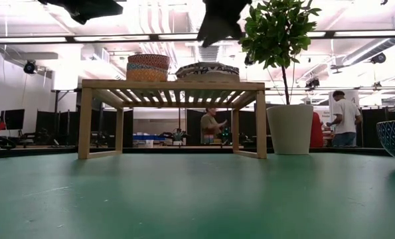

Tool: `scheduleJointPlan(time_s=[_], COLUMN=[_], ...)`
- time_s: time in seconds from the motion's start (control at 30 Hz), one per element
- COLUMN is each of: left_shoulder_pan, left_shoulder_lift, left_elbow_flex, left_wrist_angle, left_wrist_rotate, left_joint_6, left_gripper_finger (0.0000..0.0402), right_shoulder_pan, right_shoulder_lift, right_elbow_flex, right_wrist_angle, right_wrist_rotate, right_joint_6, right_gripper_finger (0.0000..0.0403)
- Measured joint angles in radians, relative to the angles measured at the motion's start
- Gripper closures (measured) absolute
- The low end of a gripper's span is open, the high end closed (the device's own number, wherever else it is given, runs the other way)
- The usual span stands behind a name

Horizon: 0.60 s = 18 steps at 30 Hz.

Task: Place and stack bowls onto a shelf
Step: Stack the yellow bowl on top of the dark blue bowl on the shelf

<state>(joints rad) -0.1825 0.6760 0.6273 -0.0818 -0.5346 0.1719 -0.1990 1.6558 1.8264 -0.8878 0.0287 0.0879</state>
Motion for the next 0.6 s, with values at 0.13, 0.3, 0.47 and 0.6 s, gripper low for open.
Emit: scheduleJointPlan(time_s=[0.13, 0.3, 0.47, 0.6], left_shoulder_pan=[0.000, 0.000, 0.000, 0.000], left_shoulder_lift=[0.001, 0.001, 0.001, 0.001], left_elbow_flex=[0.000, 0.000, 0.000, 0.000], left_wrist_angle=[0.000, 0.000, 0.000, 0.001], left_wrist_rotate=[0.000, 0.000, 0.000, 0.000], left_joint_6=[0.003, 0.003, 0.003, 0.003], left_gripper_finger=[0.0364, 0.0364, 0.0364, 0.0364], right_shoulder_pan=[0.059, 0.154, 0.240, 0.290], right_shoulder_lift=[0.000, 0.000, 0.000, 0.001], right_elbow_flex=[0.033, 0.002, -0.075, -0.137], right_wrist_angle=[-0.118, -0.223, -0.300, -0.367], right_wrist_rotate=[-0.131, -0.134, -0.135, -0.133], right_joint_6=[0.055, 0.177, 0.351, 0.557], right_gripper_finger=[0.0250, 0.0261, 0.0268, 0.0268])
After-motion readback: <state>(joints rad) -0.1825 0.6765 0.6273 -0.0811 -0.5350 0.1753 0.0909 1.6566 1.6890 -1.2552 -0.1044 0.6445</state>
